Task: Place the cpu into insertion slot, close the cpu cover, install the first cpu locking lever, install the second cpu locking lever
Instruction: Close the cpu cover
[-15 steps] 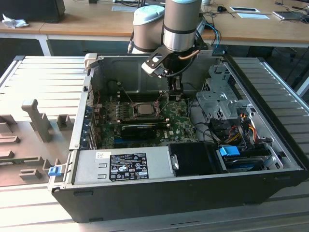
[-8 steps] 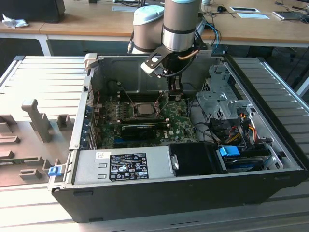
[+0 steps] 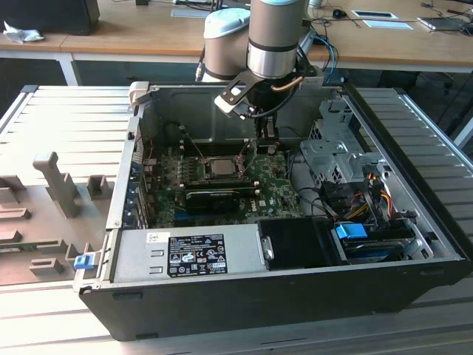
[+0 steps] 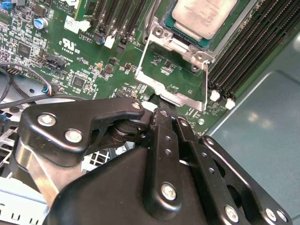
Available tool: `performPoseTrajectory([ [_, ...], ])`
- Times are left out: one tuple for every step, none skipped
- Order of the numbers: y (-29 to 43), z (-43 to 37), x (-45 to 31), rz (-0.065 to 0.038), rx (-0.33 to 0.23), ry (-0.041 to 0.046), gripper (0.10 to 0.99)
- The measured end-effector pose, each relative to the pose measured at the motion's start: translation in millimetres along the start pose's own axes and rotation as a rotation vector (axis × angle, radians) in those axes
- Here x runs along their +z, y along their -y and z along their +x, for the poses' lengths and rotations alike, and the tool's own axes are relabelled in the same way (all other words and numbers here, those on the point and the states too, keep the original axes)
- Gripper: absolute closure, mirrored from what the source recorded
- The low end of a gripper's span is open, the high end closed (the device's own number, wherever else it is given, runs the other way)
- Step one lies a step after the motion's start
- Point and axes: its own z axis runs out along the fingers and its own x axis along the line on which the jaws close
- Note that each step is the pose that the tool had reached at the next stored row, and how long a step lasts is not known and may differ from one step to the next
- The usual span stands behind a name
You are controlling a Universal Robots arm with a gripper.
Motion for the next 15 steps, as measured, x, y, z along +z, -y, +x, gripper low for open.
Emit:
performPoseTrajectory([
  [0.2,0.0,0.0,0.000,0.000,0.0001,0.980],
  [0.7,0.0,-0.1,0.000,0.000,0.0001,0.980],
  [1.0,0.0,-0.1,0.000,0.000,0.0001,0.980],
  [1.2,0.0,-0.1,0.000,0.000,0.0000,0.980],
  [1.6,0.0,-0.1,0.000,0.000,0.0001,0.980],
  [1.9,0.0,-0.1,0.000,0.000,0.0001,0.980],
  [2.6,-0.1,-0.2,0.000,0.000,0.0001,0.980],
  [3.3,-0.1,-0.2,0.000,0.000,0.0001,0.980],
  [4.5,-0.1,-0.3,0.000,0.000,0.0001,0.980],
  [4.9,-0.1,-0.6,0.000,0.000,0.0001,0.980],
  [5.9,-0.1,-1.6,0.000,0.000,0.0001,0.980],
  [8.0,-0.1,-1.8,0.000,0.000,0.0000,0.980],
  [11.8,-0.3,-2.1,0.000,0.000,0.0001,0.980],
  [12.8,-0.3,-2.2,0.000,0.000,0.0001,0.980],
  [14.9,-0.3,-2.3,0.000,0.000,0.0001,0.980],
])
